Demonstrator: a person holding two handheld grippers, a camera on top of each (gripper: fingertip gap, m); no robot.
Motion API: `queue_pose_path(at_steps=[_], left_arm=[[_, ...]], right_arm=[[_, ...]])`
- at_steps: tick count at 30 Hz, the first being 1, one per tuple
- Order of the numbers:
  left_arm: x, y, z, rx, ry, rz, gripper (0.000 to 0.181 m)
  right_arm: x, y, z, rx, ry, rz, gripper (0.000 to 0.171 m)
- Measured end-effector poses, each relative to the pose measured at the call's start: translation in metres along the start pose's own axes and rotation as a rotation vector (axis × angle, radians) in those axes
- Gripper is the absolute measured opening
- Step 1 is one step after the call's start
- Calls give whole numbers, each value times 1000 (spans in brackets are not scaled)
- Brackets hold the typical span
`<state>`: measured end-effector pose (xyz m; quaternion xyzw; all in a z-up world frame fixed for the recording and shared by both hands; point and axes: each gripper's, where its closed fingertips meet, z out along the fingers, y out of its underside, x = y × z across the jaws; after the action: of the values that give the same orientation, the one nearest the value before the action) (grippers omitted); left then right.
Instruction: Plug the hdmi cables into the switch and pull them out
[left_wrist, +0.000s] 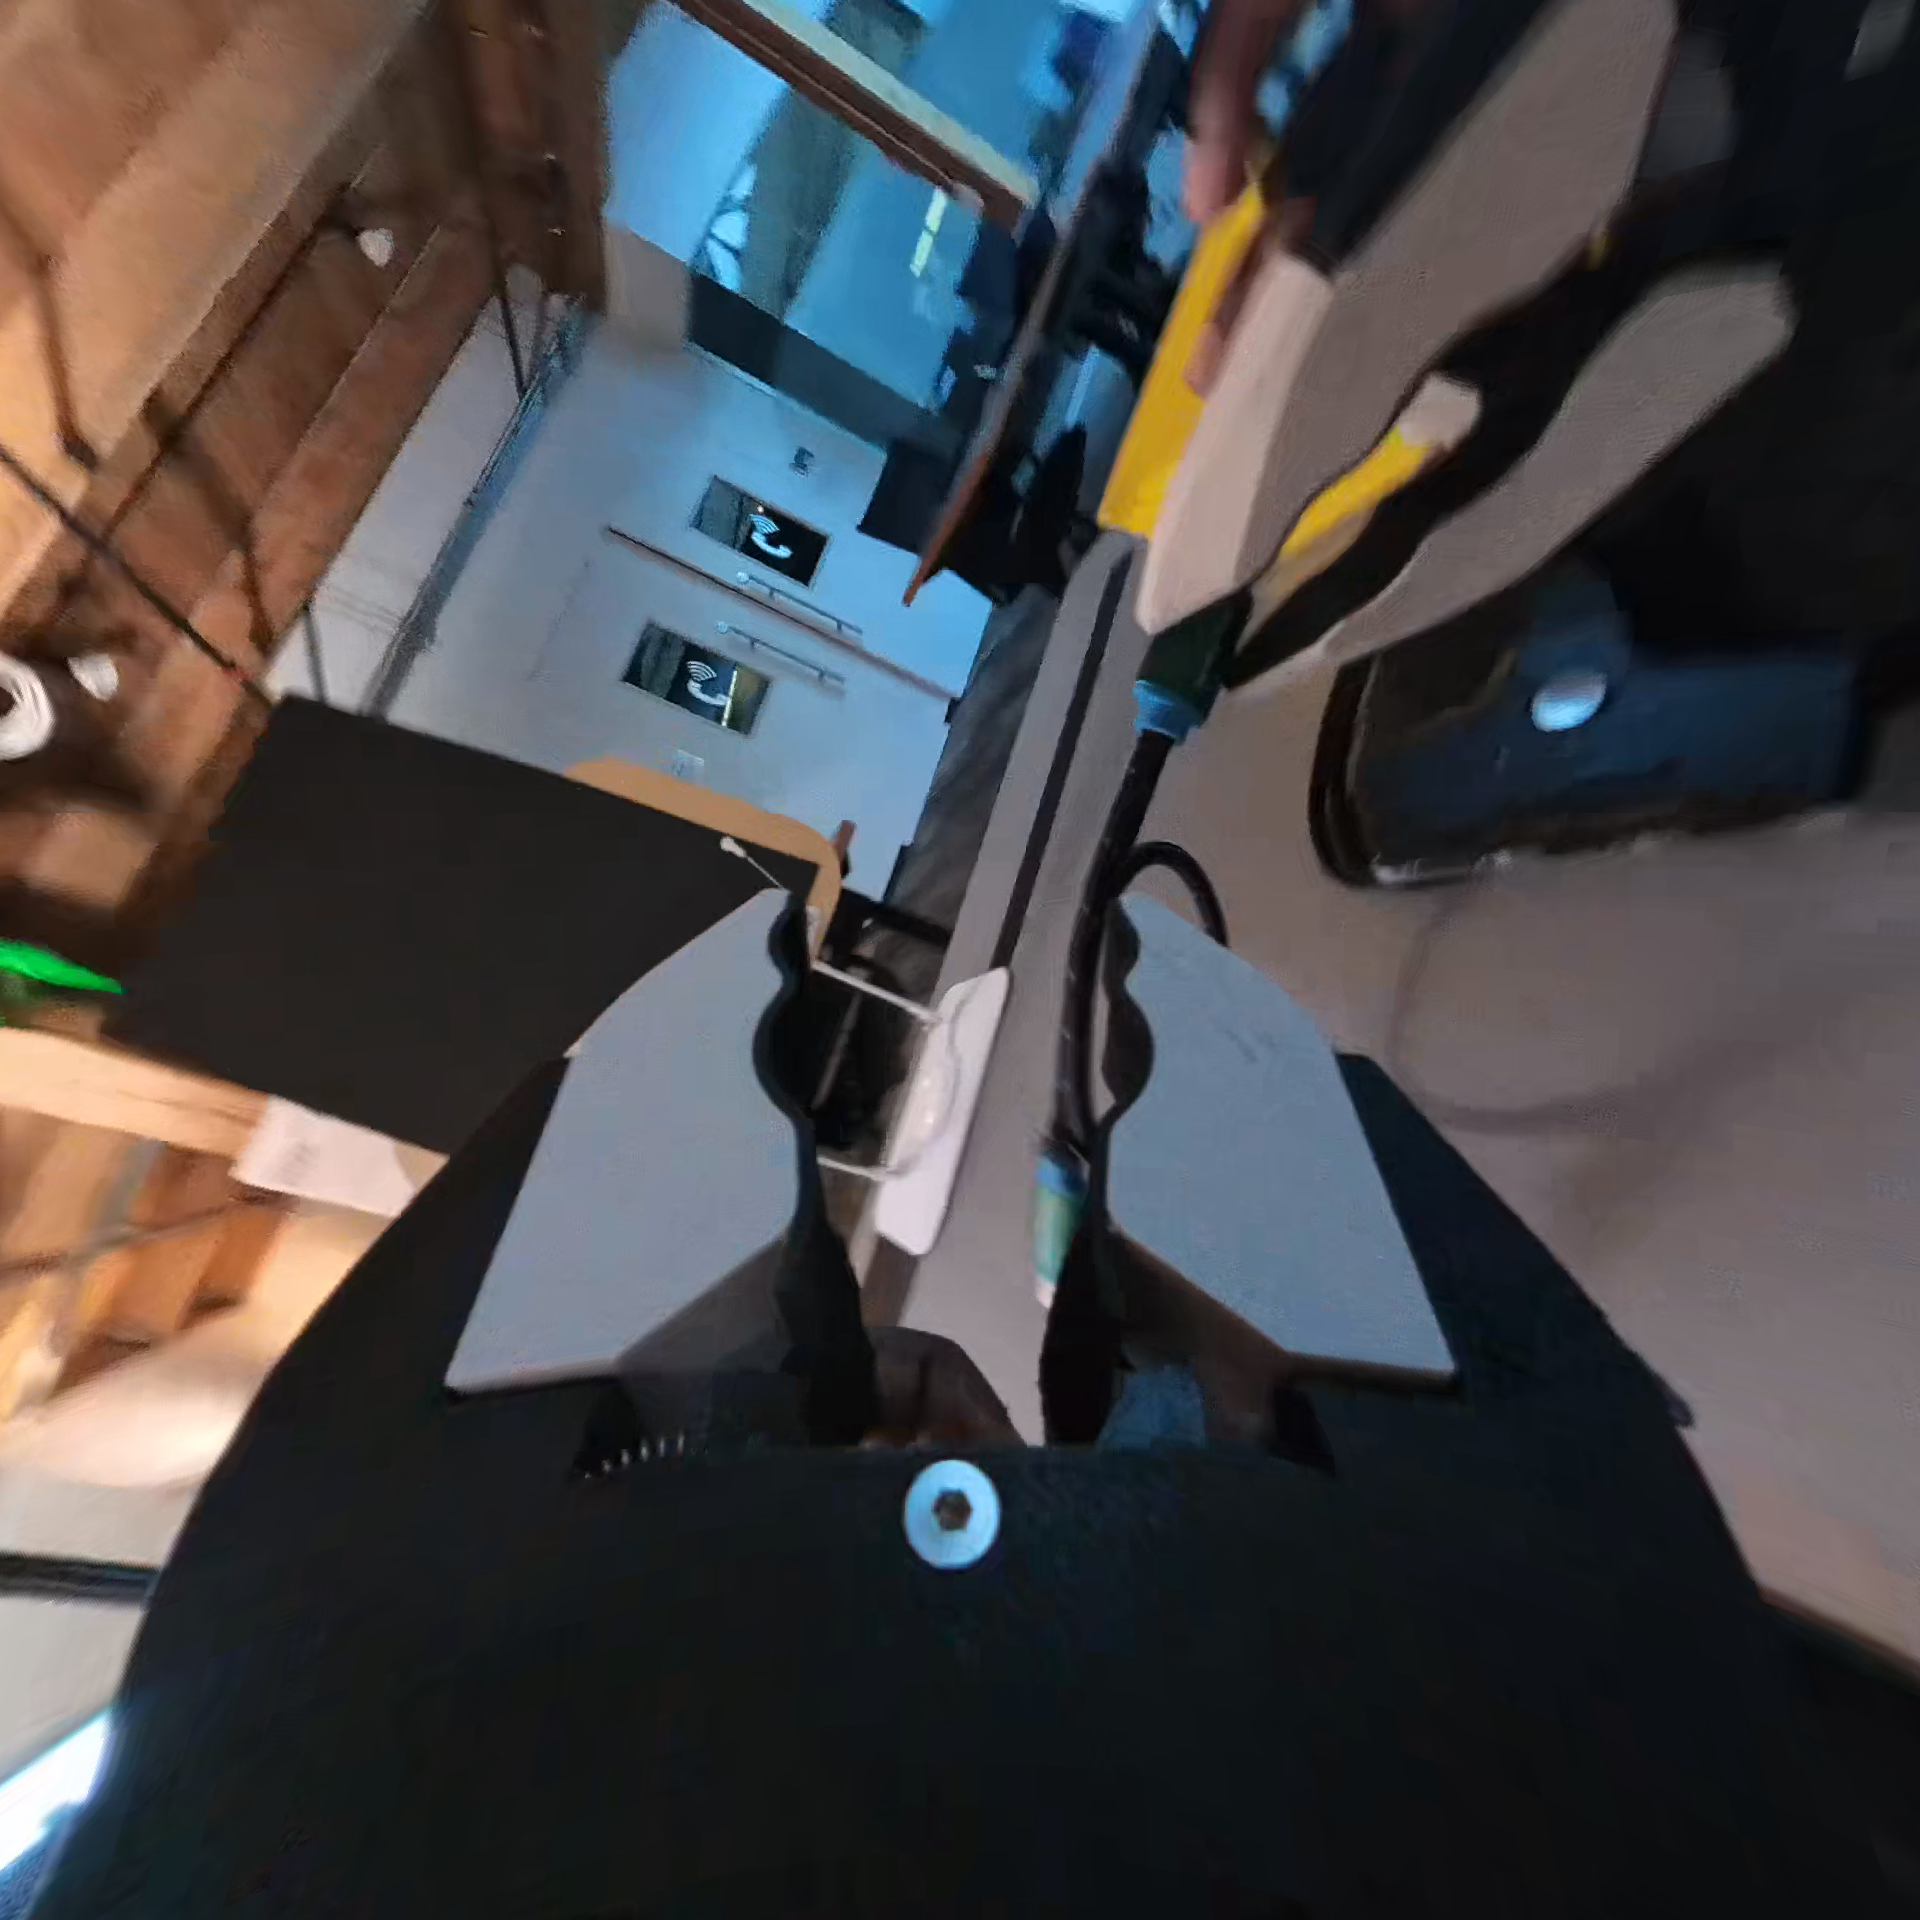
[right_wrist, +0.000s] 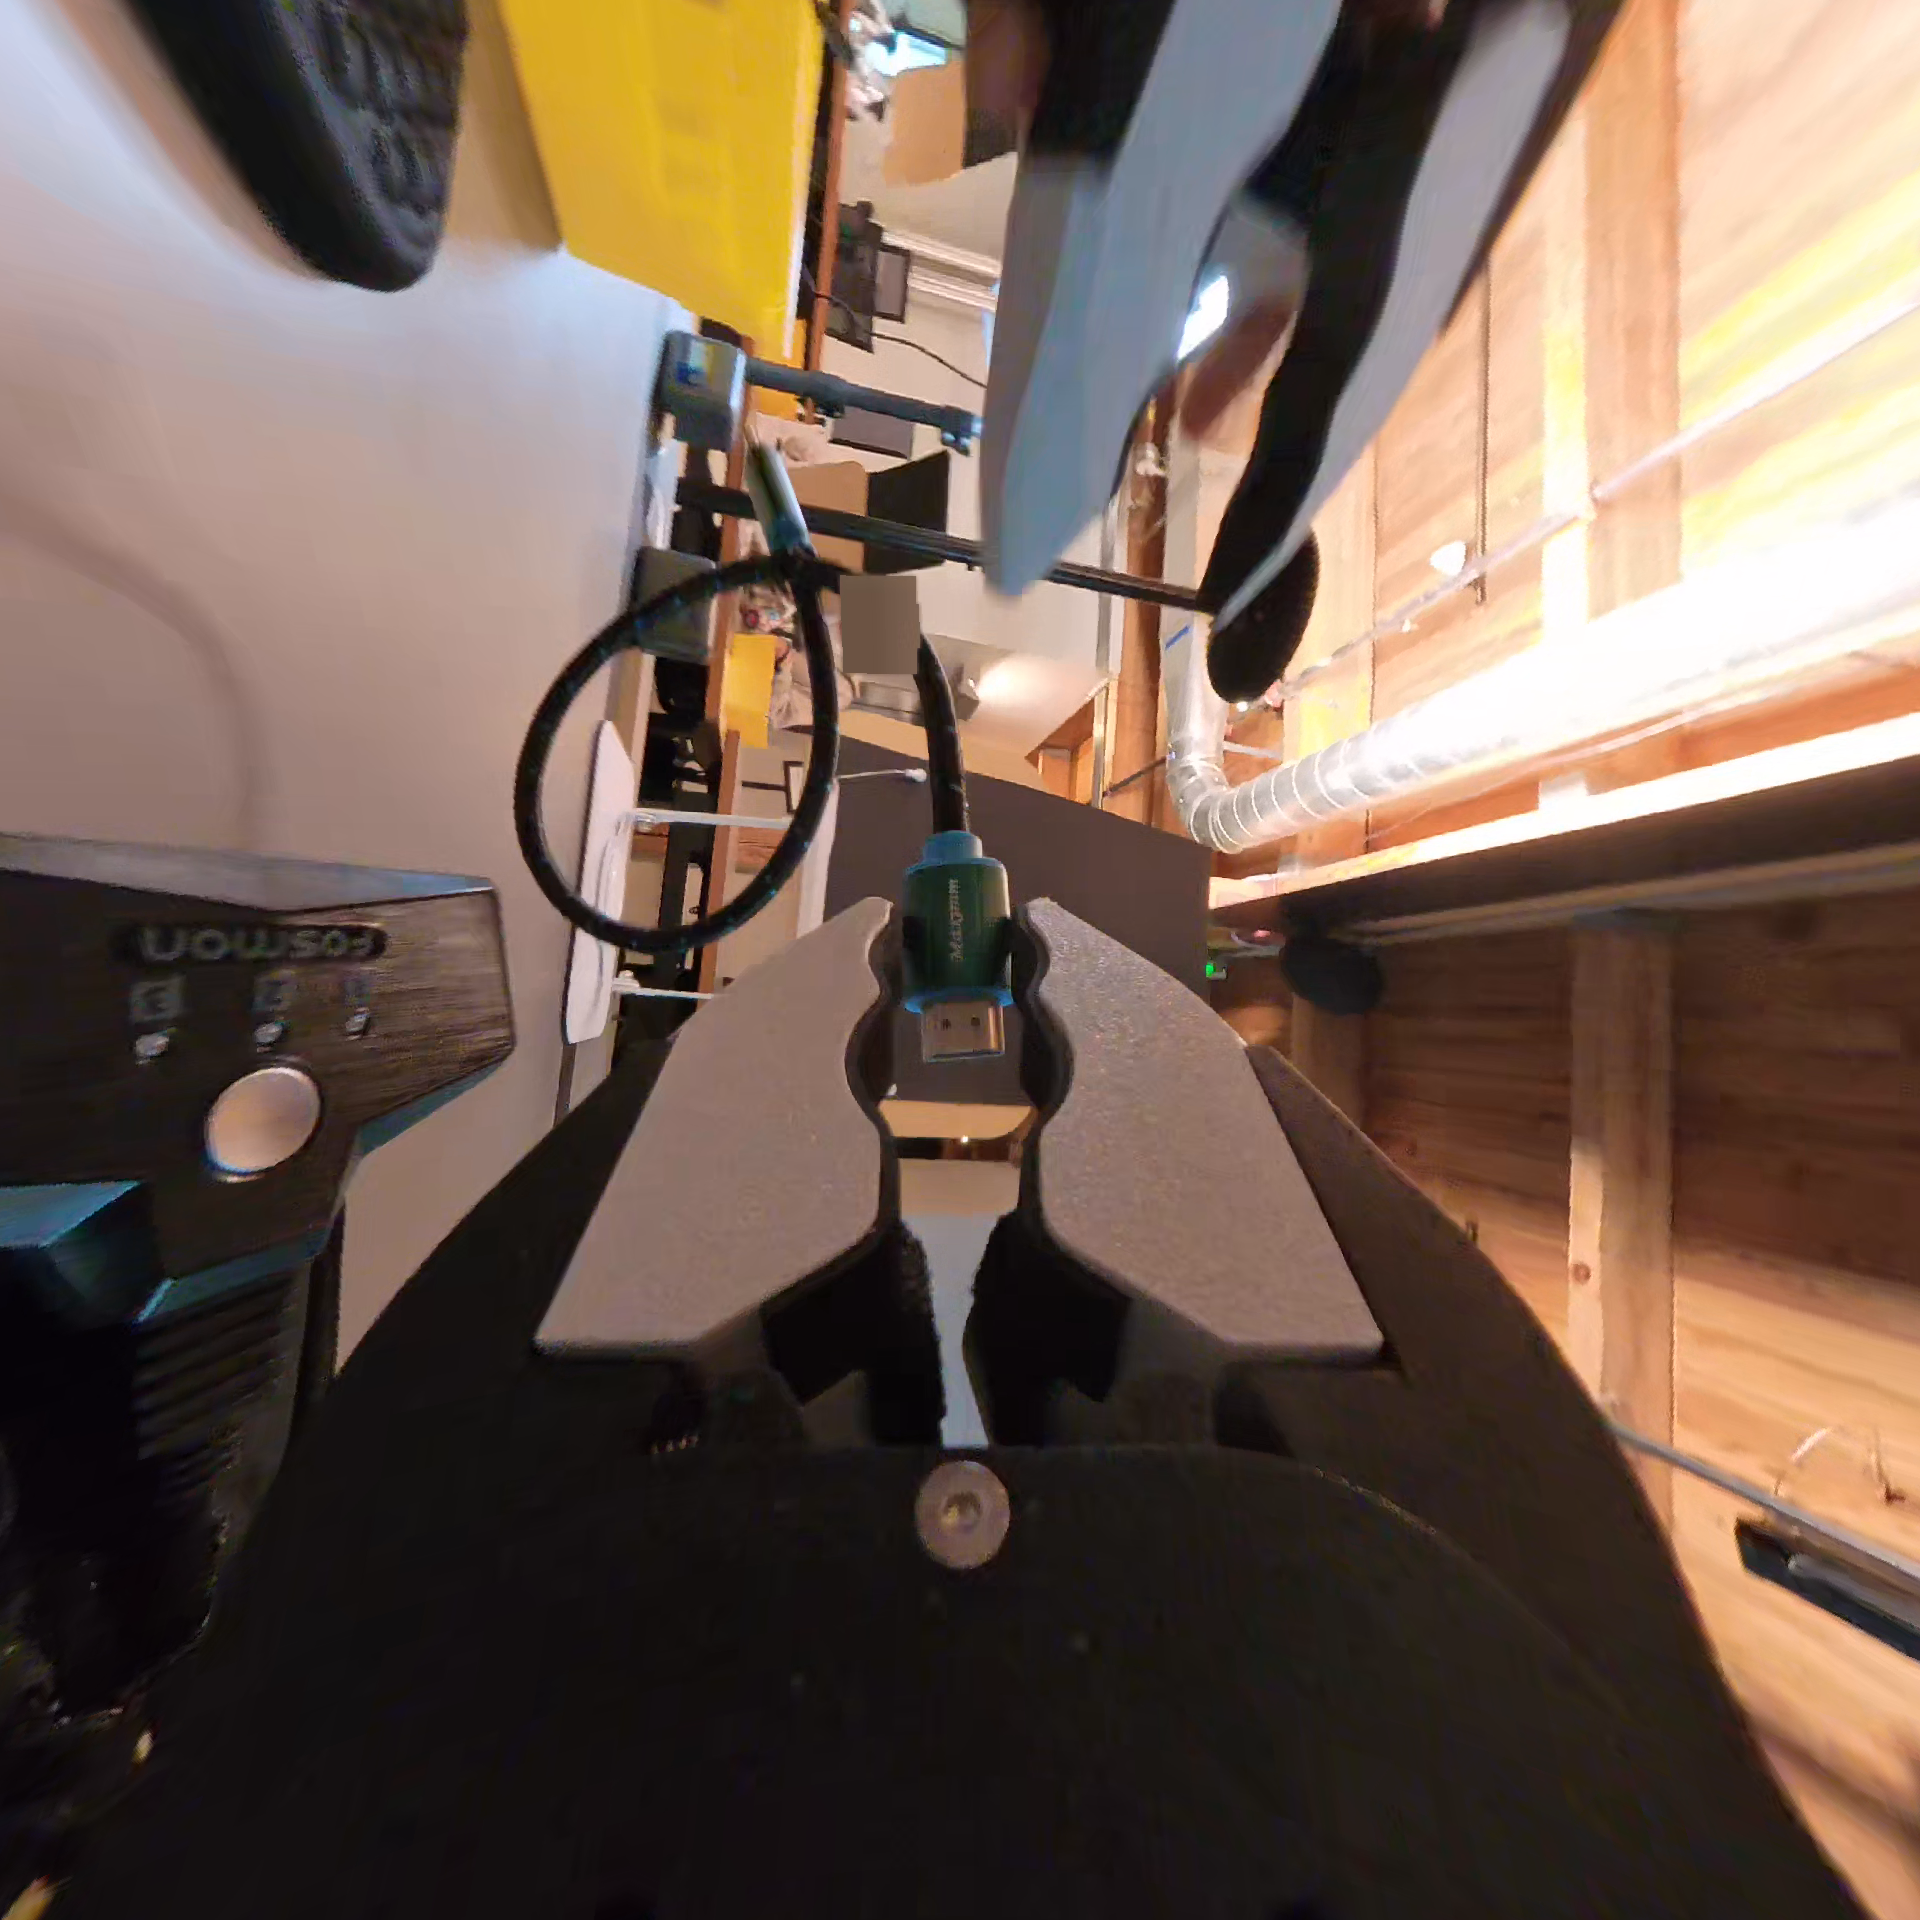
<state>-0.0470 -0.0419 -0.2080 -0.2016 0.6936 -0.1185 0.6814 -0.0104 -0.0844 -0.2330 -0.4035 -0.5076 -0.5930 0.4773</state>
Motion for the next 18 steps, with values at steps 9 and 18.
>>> queue_pose_path(at_steps=[9, 18], left_arm=[[64, 14, 25, -76, 474, -69, 53], [104, 14, 27, -116, 607, -600, 21]], right_arm=[[-29, 4, 1, 32, -101, -9, 16], [-36, -8, 6, 46, -110, 6, 0]])
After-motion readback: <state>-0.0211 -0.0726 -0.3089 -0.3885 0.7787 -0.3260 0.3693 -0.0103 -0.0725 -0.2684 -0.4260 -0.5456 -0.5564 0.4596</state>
